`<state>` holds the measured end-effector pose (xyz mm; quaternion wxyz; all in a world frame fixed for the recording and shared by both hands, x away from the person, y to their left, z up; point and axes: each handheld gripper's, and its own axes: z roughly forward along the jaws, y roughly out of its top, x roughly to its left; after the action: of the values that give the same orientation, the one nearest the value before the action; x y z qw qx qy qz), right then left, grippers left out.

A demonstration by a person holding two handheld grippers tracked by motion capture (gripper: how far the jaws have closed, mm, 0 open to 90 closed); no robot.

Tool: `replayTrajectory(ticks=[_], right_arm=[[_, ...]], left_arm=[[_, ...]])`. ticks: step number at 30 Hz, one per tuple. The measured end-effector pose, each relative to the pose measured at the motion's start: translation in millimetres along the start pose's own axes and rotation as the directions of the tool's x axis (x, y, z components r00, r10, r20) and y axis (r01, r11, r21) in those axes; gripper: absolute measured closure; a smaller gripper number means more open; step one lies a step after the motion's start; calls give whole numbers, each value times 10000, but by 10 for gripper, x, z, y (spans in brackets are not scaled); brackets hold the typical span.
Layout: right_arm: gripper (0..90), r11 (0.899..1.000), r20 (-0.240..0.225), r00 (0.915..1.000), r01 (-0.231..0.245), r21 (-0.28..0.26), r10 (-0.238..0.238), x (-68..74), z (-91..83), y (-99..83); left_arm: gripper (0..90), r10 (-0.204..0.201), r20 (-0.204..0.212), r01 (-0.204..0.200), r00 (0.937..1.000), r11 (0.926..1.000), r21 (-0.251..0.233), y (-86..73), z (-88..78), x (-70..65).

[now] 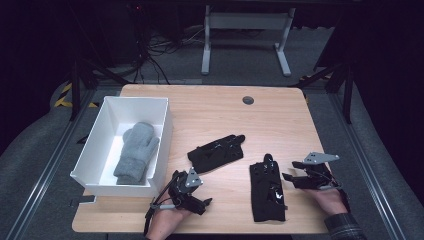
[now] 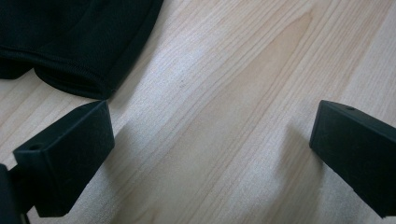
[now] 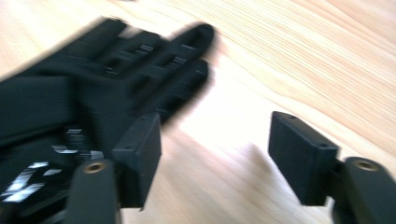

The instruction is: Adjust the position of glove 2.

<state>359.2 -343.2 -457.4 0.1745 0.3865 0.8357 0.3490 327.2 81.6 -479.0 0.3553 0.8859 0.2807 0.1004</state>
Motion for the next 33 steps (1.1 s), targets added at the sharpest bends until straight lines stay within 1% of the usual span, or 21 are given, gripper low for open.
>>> replayTrajectory(ticks=[3,5,7,8,10,11,13,14,15,17,18,19,23,24,26,28,29,30,31,33], right_arm=[[253,9998,557,9983,-182,86,177,-45,39,-27],[209,9994,594,9976,-344,-14,345,-64,56,-47],[186,9992,645,9972,-380,-85,385,-73,58,-62],[155,9990,632,9972,-401,-185,412,-73,64,-74],[146,9990,540,9977,-387,-225,399,-77,72,-83],[146,9989,526,9978,-392,-241,404,-77,74,-83],[146,9989,521,9978,-392,-244,405,-78,74,-84],[146,9990,544,9977,-388,-231,400,-77,73,-84],[145,9989,518,9978,-393,-244,405,-77,74,-84],[145,9990,543,9977,-388,-229,400,-77,73,-83],[145,9990,541,9977,-389,-230,401,-77,73,-83],[145,9990,541,9977,-384,-228,396,-77,73,-83],[145,9990,539,9977,-389,-230,401,-77,73,-83],[145,9990,538,9978,-387,-230,399,-77,73,-83],[145,9990,529,9978,-391,-238,403,-77,74,-83],[145,9990,542,9977,-385,-232,397,-77,73,-83],[145,9990,541,9978,-382,-233,394,-77,73,-83],[145,9990,537,9978,-378,-225,390,-78,73,-83],[145,9990,524,9978,-384,-233,395,-78,73,-84],[145,9990,533,9978,-386,-237,398,-78,74,-84]], left_arm=[[2,0,0,0,10000,10000,-4,0,1,-1],[1,-4,2,4,10000,10000,-3,0,1,-1],[3,-36,0,36,10000,10000,-12,1,1,-1],[4,-36,5,36,10000,10000,21,5,-1,-2],[25,-45,29,44,10000,9999,144,20,-15,-4],[50,-120,-48,121,9999,9997,209,38,-28,-8],[132,-157,149,154,9998,9997,199,66,-48,-10],[162,-215,210,211,9995,9996,187,79,-52,-12],[180,-275,356,266,9990,9993,249,94,-54,-10],[288,-368,608,356,9975,9992,205,133,-64,0],[353,-426,677,414,9968,9989,197,160,-69,7],[394,-405,692,397,9968,9991,136,182,-70,14],[561,-274,449,274,9986,9996,7,325,-99,46],[622,-281,346,285,9990,9996,-86,358,-108,58],[728,-470,328,477,9984,9987,-189,423,-121,103],[834,-582,230,586,9980,9981,-166,501,-129,163],[875,-635,230,641,9977,9976,-246,536,-123,197],[900,-675,221,681,9975,9973,-292,579,-117,240],[900,-700,154,705,9974,9970,-331,603,-112,263],[900,-754,-113,750,9971,9967,-304,671,-86,337]])
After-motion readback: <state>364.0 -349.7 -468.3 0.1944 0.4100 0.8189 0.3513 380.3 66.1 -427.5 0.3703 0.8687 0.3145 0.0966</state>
